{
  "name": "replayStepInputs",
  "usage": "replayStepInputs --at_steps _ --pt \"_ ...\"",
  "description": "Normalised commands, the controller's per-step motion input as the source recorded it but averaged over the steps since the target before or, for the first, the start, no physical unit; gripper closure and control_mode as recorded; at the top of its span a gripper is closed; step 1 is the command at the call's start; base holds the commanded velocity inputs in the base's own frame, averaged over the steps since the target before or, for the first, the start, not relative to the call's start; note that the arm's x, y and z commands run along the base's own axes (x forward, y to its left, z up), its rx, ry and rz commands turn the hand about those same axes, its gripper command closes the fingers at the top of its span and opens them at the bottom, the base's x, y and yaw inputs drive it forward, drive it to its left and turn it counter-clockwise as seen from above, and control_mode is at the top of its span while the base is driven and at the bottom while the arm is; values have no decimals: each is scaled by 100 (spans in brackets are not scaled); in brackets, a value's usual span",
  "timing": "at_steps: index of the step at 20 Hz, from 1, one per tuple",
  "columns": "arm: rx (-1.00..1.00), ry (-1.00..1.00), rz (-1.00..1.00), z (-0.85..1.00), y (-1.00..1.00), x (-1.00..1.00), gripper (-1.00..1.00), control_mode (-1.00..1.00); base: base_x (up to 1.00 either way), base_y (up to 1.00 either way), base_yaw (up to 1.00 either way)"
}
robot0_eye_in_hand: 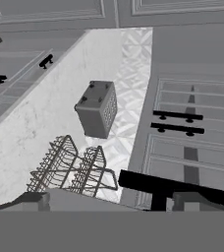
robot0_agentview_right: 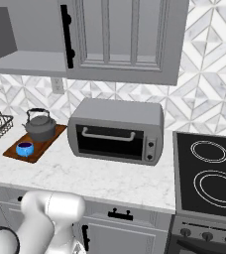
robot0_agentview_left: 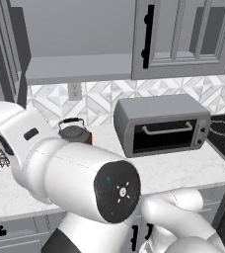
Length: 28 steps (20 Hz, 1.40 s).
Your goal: Pick the kettle from the counter and place it on the tray. Then pick the mug from the cabinet and place it on the tray. Then close the cabinet doors.
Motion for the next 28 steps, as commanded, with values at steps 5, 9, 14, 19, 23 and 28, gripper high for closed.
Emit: replayStepInputs --at_steps 5,9,14,19,23,28 --pt "0 0 -8 -15 59 19 -100 -100 0 0 0" --pt "0 1 -13 -16 56 38 -100 -100 0 0 0" --pt "0 5 -7 -15 42 32 -100 -100 0 0 0" --pt "0 1 -2 -15 30 51 -100 -100 0 0 0" --pt "0 0 -5 -8 13 49 -100 -100 0 0 0" --pt "0 0 -2 -12 1 24 -100 -100 0 0 0"
